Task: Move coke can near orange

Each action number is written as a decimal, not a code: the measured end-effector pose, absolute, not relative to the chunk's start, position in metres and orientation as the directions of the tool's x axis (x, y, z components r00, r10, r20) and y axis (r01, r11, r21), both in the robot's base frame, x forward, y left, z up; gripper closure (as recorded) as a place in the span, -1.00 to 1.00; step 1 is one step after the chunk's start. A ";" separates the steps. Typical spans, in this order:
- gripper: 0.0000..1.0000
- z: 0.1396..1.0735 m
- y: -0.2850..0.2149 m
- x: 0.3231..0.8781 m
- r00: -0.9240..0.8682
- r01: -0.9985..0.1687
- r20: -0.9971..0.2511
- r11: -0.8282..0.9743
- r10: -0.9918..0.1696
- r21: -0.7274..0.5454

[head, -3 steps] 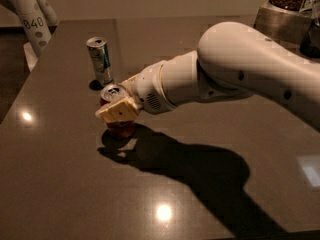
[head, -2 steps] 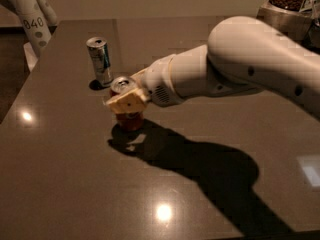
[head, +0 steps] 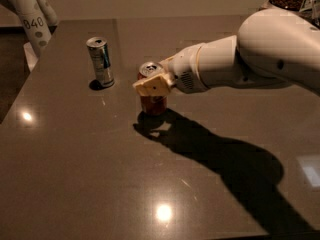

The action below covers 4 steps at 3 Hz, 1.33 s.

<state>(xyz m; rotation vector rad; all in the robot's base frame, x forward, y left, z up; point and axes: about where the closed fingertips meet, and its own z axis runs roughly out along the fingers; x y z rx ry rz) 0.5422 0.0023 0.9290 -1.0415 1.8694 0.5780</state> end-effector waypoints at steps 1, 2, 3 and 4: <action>1.00 0.931 -0.016 0.564 -0.254 -0.810 -0.878 0.585 -0.406 -0.036; 1.00 0.926 -0.033 0.593 -0.275 -0.778 -0.891 0.628 -0.361 -0.014; 1.00 0.922 -0.043 0.611 -0.284 -0.762 -0.892 0.648 -0.351 -0.013; 1.00 0.916 -0.063 0.625 -0.309 -0.735 -0.883 0.678 -0.352 -0.012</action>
Offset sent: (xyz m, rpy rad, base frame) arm 0.0777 -0.0536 -0.0112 0.0916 -0.0050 -0.1594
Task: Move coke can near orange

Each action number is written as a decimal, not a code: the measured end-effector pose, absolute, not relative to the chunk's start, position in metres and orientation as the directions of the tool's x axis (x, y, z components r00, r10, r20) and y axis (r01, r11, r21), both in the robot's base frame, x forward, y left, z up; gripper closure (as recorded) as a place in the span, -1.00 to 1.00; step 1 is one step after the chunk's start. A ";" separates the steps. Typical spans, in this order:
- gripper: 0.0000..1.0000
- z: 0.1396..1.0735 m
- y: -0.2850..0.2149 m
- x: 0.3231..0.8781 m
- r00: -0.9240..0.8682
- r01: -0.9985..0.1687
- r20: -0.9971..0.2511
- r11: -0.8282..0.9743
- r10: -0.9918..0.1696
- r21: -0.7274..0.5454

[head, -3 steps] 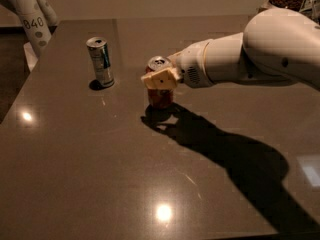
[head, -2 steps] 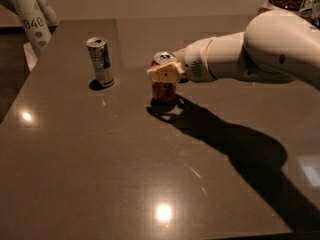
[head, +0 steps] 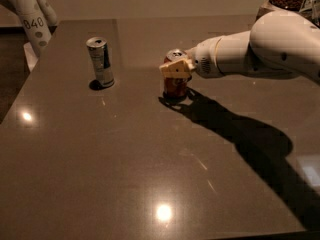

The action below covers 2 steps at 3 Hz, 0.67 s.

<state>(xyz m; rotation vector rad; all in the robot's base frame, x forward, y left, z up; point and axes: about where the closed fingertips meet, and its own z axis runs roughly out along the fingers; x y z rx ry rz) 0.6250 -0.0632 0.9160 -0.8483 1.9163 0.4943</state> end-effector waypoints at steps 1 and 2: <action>0.58 0.916 -0.082 0.630 -0.324 -0.712 -0.878 0.702 -0.352 -0.018; 0.14 0.920 -0.097 0.633 -0.329 -0.694 -0.874 0.719 -0.356 -0.031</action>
Offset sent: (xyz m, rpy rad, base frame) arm 0.0133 -0.0579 0.0064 -0.0431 -0.0020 -0.0990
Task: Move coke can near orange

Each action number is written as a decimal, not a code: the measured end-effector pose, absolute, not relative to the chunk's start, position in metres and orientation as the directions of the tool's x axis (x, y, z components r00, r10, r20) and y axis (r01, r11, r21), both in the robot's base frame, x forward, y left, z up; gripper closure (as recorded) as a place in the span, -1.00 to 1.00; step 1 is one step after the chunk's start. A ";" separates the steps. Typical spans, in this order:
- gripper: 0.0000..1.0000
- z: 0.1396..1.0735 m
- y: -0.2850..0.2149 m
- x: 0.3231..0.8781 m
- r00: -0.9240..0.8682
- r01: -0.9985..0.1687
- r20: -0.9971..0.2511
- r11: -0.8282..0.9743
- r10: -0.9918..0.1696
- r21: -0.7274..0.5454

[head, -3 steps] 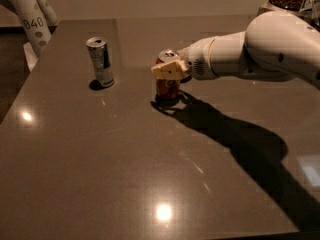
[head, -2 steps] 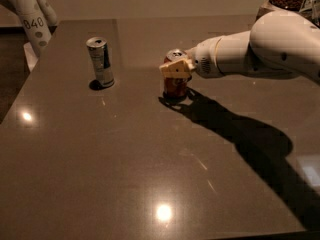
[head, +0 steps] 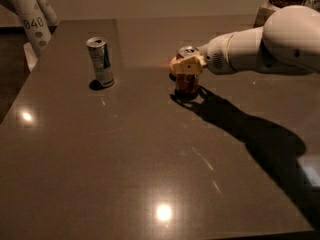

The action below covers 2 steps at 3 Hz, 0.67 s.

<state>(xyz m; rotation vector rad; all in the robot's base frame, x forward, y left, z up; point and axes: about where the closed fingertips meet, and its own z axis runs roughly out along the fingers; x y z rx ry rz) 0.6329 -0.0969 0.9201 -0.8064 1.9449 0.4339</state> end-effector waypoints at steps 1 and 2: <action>-0.32 0.921 -0.108 0.634 -0.337 -0.684 -0.870 0.729 -0.359 -0.036; -0.82 0.922 -0.106 0.633 -0.334 -0.686 -0.871 0.726 -0.361 -0.038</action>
Offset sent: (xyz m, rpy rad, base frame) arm 0.0010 -0.0102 0.0005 -0.0082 0.0022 -0.0127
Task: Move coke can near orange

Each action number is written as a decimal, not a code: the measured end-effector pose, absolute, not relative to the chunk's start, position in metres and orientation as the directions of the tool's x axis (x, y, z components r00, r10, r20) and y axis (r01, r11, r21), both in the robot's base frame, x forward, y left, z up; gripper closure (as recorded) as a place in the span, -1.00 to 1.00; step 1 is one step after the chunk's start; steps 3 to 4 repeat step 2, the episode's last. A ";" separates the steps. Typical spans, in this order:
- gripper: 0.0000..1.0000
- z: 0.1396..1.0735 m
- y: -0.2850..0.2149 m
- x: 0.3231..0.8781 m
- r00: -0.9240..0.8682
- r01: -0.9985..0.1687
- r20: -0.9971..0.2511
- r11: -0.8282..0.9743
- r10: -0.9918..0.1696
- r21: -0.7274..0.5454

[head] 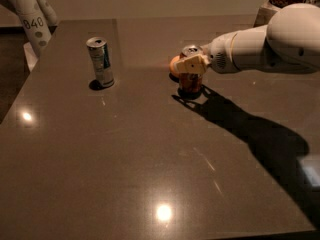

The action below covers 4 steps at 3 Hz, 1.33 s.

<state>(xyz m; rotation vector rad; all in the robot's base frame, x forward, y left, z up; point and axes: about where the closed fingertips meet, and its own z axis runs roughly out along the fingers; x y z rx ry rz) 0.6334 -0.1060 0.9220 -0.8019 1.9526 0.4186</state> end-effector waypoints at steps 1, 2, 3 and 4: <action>-1.00 0.923 -0.104 0.633 -0.332 -0.688 -0.871 0.725 -0.362 -0.039; -1.00 0.923 -0.104 0.633 -0.332 -0.688 -0.871 0.724 -0.363 -0.040; -1.00 0.923 -0.104 0.633 -0.332 -0.688 -0.871 0.724 -0.363 -0.040; -1.00 0.923 -0.104 0.633 -0.332 -0.688 -0.871 0.724 -0.363 -0.040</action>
Offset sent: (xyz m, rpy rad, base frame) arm -0.0005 0.0017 0.0010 -0.0005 -0.0014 0.0026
